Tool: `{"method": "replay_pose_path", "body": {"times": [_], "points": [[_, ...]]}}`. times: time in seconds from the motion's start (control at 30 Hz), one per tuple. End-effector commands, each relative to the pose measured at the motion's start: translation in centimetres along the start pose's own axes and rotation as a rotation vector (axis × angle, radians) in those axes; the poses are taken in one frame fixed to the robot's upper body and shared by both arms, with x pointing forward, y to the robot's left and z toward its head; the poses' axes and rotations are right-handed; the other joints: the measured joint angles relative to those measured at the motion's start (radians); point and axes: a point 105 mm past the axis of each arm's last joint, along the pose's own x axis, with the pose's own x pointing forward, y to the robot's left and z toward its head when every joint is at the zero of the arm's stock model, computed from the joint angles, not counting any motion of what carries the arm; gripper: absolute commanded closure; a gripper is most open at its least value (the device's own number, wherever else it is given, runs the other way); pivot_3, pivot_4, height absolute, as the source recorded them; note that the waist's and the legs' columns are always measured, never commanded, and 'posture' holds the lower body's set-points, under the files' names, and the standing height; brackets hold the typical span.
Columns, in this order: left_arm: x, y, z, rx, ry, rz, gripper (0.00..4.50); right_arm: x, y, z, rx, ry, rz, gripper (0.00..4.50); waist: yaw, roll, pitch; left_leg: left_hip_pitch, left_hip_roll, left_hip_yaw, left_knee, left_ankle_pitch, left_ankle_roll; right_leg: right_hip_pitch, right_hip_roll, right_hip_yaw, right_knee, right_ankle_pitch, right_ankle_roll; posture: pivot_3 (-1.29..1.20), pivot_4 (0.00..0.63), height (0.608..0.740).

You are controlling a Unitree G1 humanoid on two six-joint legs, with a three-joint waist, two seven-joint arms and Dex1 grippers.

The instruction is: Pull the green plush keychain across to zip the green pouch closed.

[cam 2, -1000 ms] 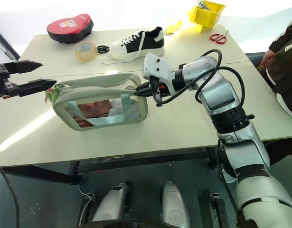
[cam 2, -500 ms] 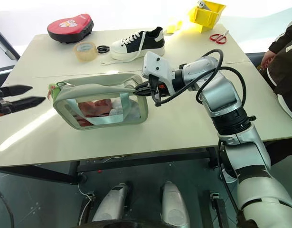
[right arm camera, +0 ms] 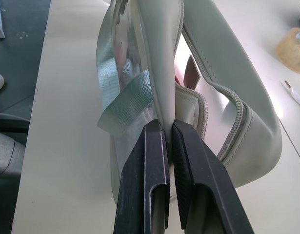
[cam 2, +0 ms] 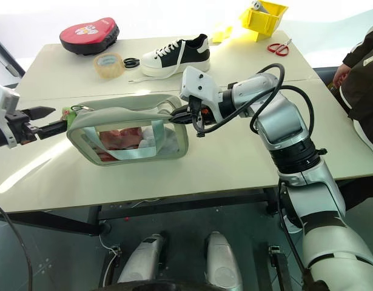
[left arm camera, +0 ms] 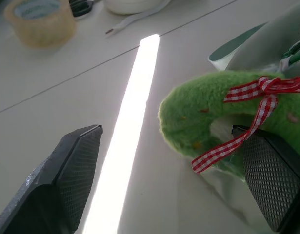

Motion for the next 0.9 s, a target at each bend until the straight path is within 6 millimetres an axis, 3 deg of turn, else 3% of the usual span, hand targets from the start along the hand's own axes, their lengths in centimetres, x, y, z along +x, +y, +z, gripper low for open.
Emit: {"method": "replay_pose_path", "body": {"times": [0.03, 0.23, 0.33, 0.53, 0.7, 0.9], "points": [[-0.2, 0.3, 0.9, 0.057, -0.013, 0.010, 0.00, -0.5, 0.1, 1.6, -0.050, -0.043, -0.007, 4.47, 0.000, 0.000, 0.000, 0.000, 0.000, 0.000, 0.000, 0.000, 0.000, 0.000, 0.000, 0.000, 0.000, 0.000, 0.000, 0.00, 0.150, 0.740], [0.1, 0.5, 1.7, 0.053, -0.047, 0.013, 0.00, -0.5, 0.1, 1.7, -0.050, -0.044, -0.011, 4.47, 0.001, 0.000, 0.000, 0.000, 0.000, 0.000, 0.000, 0.000, 0.000, 0.000, 0.000, 0.000, 0.000, 0.000, 0.000, 0.00, 0.150, 0.740], [0.0, 0.6, 1.8, 0.050, -0.055, 0.011, 1.30, -0.6, 0.1, 1.7, -0.050, -0.044, -0.013, 4.50, 0.000, 0.000, 0.000, 0.000, 0.000, 0.000, 0.000, 0.000, 0.000, 0.000, 0.000, 0.000, 0.000, 0.000, 0.000, 0.00, 0.150, 0.740], [-0.1, 0.5, 1.9, 0.051, -0.054, 0.004, 4.34, -0.5, 0.1, 1.7, -0.051, -0.045, -0.017, 4.50, 0.001, 0.000, 0.000, 0.000, 0.000, 0.000, 0.000, 0.000, 0.000, 0.000, 0.000, 0.000, 0.000, 0.000, 0.000, 0.00, 0.150, 0.740], [-0.8, 1.0, 3.1, 0.062, -0.089, 0.029, 4.44, -0.5, 0.0, 1.7, -0.053, -0.045, -0.018, 4.50, 0.001, 0.000, 0.000, 0.000, 0.000, 0.000, 0.000, 0.000, 0.000, 0.000, 0.000, 0.000, 0.000, 0.000, 0.000, 0.00, 0.150, 0.740], [-2.8, 0.1, 8.3, -0.002, -0.253, -0.042, 4.44, -0.4, -0.1, 1.4, -0.052, -0.042, -0.023, 4.50, 0.000, 0.000, 0.000, 0.000, 0.000, 0.000, 0.000, 0.000, 0.000, 0.000, 0.000, 0.000, 0.000, 0.000, 0.000, 0.00, 0.150, 0.740]]}}
